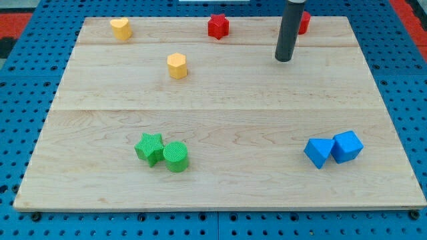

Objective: Nudge the blue triangle up a bit

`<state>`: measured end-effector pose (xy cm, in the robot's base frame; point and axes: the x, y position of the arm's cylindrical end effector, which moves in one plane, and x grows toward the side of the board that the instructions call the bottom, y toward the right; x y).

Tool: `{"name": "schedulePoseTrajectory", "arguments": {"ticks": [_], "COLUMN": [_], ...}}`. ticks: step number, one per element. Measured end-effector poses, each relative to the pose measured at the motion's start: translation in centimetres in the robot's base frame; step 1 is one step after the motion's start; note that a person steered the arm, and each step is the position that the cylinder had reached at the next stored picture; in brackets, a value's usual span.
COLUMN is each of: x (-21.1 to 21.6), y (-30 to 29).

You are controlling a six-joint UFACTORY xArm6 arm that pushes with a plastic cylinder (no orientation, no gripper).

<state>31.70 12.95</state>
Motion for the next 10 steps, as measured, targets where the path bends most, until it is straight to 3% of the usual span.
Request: {"name": "schedulePoseTrajectory", "arguments": {"ticks": [1, 3, 4, 5, 6, 7, 8, 10], "x": [-3.0, -3.8, -3.9, -1.6, 1.3, 1.5, 0.9, -0.8], "y": [-4.5, -8.6, -13.5, -22.2, -20.8, -8.7, -10.8, -24.1]}}
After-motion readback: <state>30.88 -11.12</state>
